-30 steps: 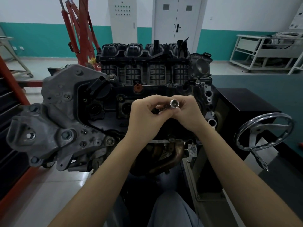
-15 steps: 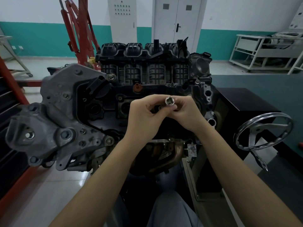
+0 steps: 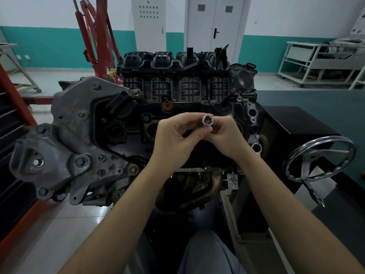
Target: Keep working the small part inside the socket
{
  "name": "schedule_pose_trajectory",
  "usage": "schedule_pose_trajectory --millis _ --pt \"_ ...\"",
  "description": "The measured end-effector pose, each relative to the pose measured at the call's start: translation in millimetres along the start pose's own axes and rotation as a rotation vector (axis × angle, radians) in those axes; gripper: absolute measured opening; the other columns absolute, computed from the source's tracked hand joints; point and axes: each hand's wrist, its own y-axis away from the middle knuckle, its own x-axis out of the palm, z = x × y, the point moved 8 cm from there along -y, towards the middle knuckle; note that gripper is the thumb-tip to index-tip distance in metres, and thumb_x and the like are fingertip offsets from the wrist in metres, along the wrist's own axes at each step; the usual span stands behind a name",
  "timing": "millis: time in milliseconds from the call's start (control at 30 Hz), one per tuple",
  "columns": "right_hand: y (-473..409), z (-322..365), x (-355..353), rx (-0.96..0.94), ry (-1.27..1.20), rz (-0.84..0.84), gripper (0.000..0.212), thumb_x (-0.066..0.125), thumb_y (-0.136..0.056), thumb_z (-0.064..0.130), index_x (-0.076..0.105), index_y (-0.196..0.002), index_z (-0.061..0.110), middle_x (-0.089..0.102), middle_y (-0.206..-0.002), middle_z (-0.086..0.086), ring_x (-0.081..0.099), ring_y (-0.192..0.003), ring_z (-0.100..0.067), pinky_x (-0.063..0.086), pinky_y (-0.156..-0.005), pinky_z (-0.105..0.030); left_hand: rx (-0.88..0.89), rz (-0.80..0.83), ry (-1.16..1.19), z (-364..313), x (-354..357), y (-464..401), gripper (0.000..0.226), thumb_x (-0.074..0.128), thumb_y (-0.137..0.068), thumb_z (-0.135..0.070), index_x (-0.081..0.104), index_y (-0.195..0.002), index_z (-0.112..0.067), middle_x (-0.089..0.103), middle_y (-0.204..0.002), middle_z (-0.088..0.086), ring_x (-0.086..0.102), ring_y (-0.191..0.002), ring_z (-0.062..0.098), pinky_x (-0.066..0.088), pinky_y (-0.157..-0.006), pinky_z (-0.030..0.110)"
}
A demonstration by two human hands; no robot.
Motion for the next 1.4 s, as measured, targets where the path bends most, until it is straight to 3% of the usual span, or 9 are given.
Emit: schedule_pose_trajectory --millis 200,400,500,667,833,1000,1100,1200,1400 --pt "-1 -6 -6 0.007 0.025 -0.058 0.019 0.075 -0.076 -0.003 0.071 -0.089 0.010 0.073 -0.086 -0.002 0.071 -0.083 -0.015 0.054 -0.076 -0.026 0.014 -0.040 -0.109 -3 2 -1 0.029 0.082 -0.071 -0.004 0.071 -0.089 -0.025 0.072 -0.086 -0.011 0.070 -0.086 0.009 0.055 -0.080 0.024" --pt "-1 2 3 -0.007 0.013 0.017 0.020 0.066 -0.082 0.012 0.067 -0.096 0.027 0.072 -0.092 0.019 0.068 -0.092 -0.002 0.049 -0.080 -0.015 0.024 -0.001 -0.040 0 0 -1 0.029 0.070 -0.081 0.004 0.069 -0.103 -0.016 0.072 -0.095 -0.003 0.071 -0.094 0.013 0.055 -0.086 0.026" --pt "-2 -4 -3 0.004 0.020 -0.039 0.021 0.071 -0.078 -0.002 0.071 -0.092 0.014 0.074 -0.086 0.011 0.070 -0.085 -0.008 0.052 -0.076 -0.018 0.009 0.057 -0.044 2 5 0 0.025 0.070 -0.082 0.005 0.070 -0.105 -0.005 0.073 -0.099 0.008 0.070 -0.098 0.020 0.055 -0.090 0.034" --pt "-1 -3 -6 -0.023 0.043 -0.058 0.021 0.074 -0.077 -0.002 0.071 -0.089 0.015 0.073 -0.088 0.005 0.071 -0.087 -0.014 0.054 -0.079 -0.027 0.022 -0.034 -0.113 -3 3 -3 0.031 0.078 -0.074 -0.001 0.070 -0.089 -0.026 0.072 -0.086 -0.010 0.070 -0.085 0.007 0.054 -0.079 0.021" --pt "-1 -1 -1 0.005 0.026 -0.018 0.027 0.067 -0.081 -0.001 0.068 -0.092 0.024 0.072 -0.086 0.019 0.068 -0.088 0.000 0.049 -0.078 -0.014 -0.024 0.003 0.001 1 0 -4 0.030 0.070 -0.081 0.006 0.069 -0.104 -0.014 0.073 -0.096 0.003 0.071 -0.096 0.017 0.055 -0.089 0.032" --pt "-2 -8 -7 0.018 0.071 -0.067 0.016 0.074 -0.077 -0.002 0.072 -0.092 0.004 0.073 -0.088 -0.006 0.071 -0.086 -0.018 0.056 -0.081 -0.034 -0.007 -0.038 -0.111 -3 -1 -4 0.025 0.081 -0.072 -0.001 0.073 -0.089 -0.018 0.073 -0.087 -0.004 0.071 -0.085 0.011 0.057 -0.081 0.027" --pt "-1 -6 -4 0.007 0.066 -0.031 0.019 0.072 -0.081 0.003 0.070 -0.097 0.013 0.073 -0.095 0.005 0.069 -0.094 -0.012 0.052 -0.084 -0.025 -0.015 -0.063 -0.086 -3 -2 -4 0.030 0.078 -0.075 0.000 0.071 -0.090 -0.024 0.073 -0.088 -0.010 0.071 -0.087 0.009 0.056 -0.082 0.025" --pt "-2 -4 1 0.014 0.059 0.006 0.024 0.067 -0.082 0.006 0.068 -0.094 0.026 0.072 -0.090 0.017 0.068 -0.092 -0.004 0.049 -0.081 -0.016 -0.032 0.011 -0.021 0 -2 -4 0.030 0.071 -0.080 0.004 0.071 -0.099 -0.018 0.074 -0.095 0.002 0.071 -0.095 0.018 0.056 -0.088 0.037" --pt "-3 -8 -7 0.003 0.071 -0.054 0.016 0.073 -0.077 0.000 0.071 -0.093 0.004 0.072 -0.087 -0.003 0.071 -0.085 -0.015 0.054 -0.079 -0.029 -0.022 0.010 -0.149 0 -1 -4 0.025 0.080 -0.074 -0.002 0.073 -0.093 -0.017 0.074 -0.089 -0.002 0.070 -0.087 0.011 0.057 -0.082 0.031"
